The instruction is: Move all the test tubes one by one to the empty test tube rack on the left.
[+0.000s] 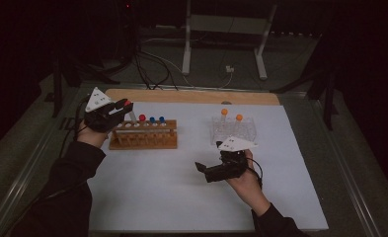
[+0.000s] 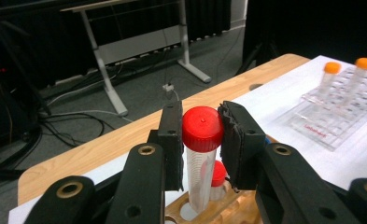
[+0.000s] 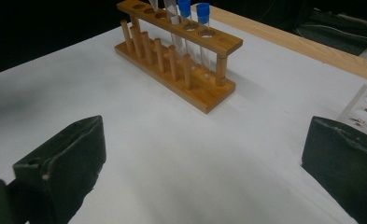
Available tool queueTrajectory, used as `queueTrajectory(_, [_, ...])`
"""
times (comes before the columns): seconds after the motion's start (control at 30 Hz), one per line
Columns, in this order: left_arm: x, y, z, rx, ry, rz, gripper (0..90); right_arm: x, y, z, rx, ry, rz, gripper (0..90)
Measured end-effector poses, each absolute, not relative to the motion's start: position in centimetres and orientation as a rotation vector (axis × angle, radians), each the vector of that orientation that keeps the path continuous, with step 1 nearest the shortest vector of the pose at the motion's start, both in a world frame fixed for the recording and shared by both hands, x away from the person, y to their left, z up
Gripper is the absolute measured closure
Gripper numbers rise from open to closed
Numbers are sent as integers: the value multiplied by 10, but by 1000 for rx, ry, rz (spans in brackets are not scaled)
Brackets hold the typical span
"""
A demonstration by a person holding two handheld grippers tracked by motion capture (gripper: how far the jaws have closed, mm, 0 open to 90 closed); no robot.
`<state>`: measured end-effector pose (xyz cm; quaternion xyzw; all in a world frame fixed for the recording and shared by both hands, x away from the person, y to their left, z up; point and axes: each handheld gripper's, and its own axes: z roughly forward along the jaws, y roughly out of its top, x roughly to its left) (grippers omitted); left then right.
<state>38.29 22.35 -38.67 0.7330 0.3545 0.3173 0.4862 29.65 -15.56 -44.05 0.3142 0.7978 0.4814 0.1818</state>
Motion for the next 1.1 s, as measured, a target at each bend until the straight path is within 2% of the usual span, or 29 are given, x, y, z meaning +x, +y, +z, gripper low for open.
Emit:
queueTrajectory(0.53, [404, 221, -430, 1828, 974, 710, 719, 297, -160, -440, 904, 2249, 1367, 0])
queueTrajectory(1.1, [406, 222, -445, 1850, 1027, 667, 718, 298, -162, -439, 906, 2259, 1374, 0])
